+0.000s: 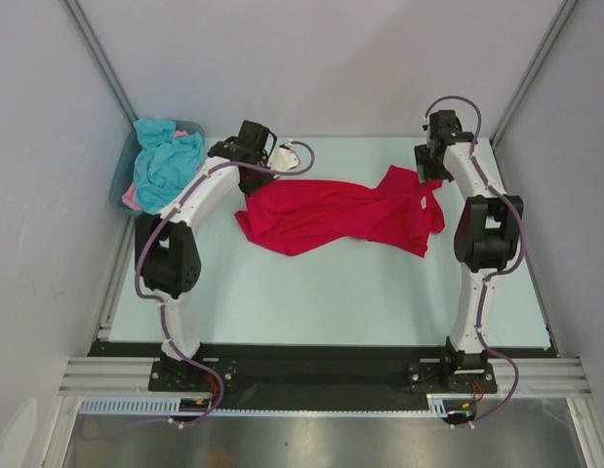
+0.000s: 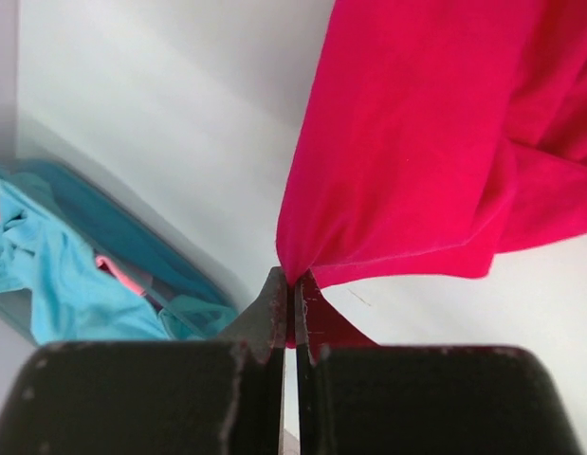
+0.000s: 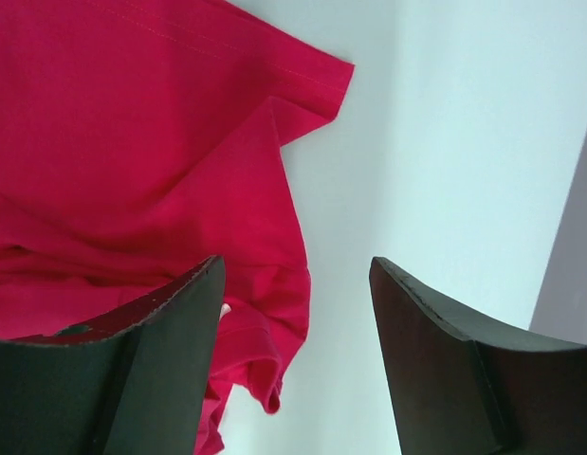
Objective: Fold and stack the t-shirts
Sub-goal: Flatten the tshirt out
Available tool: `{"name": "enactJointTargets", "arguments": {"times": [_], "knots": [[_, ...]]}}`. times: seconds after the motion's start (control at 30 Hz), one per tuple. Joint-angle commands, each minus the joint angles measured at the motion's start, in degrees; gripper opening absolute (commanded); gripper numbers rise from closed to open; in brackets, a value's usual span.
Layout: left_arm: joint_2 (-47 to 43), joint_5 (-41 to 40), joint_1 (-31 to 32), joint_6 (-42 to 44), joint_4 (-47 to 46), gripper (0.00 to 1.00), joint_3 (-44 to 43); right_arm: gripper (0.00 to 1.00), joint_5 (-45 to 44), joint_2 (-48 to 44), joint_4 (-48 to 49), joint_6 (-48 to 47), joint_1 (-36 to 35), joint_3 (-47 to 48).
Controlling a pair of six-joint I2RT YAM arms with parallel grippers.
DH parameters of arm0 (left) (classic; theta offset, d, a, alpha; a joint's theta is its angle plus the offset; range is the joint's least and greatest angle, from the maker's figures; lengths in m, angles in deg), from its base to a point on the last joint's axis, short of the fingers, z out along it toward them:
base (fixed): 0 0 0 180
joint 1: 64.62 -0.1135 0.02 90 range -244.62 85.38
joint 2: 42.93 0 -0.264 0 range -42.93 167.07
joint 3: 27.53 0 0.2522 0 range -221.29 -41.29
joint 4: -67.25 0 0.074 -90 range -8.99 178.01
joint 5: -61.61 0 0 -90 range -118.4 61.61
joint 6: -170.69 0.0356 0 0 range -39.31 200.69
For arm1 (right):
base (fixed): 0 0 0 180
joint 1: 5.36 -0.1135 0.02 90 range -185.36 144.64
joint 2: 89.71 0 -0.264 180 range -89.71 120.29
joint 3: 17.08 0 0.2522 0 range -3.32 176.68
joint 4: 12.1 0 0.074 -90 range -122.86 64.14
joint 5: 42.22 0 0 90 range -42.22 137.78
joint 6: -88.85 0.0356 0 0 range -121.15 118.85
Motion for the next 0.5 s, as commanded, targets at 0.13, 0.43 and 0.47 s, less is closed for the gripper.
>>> {"name": "enactJointTargets", "arguments": {"times": [0.13, 0.43, 0.47], "knots": [[-4.6, -3.5, -0.2, 1.4, -4.8, 0.0, 1.3, 0.68, -1.2, 5.7, 1.7, 3.4, 4.1, 1.2], [-6.2, -3.8, -0.1, 2.8, -4.8, 0.0, 2.0, 0.64, 1.6, 12.6, 0.5, 10.6, 8.9, 9.6], [-6.3, -4.1, -0.1, 2.9, -4.8, 0.0, 2.0, 0.63, 2.0, 13.4, 0.1, 10.9, 9.4, 11.2]]}}
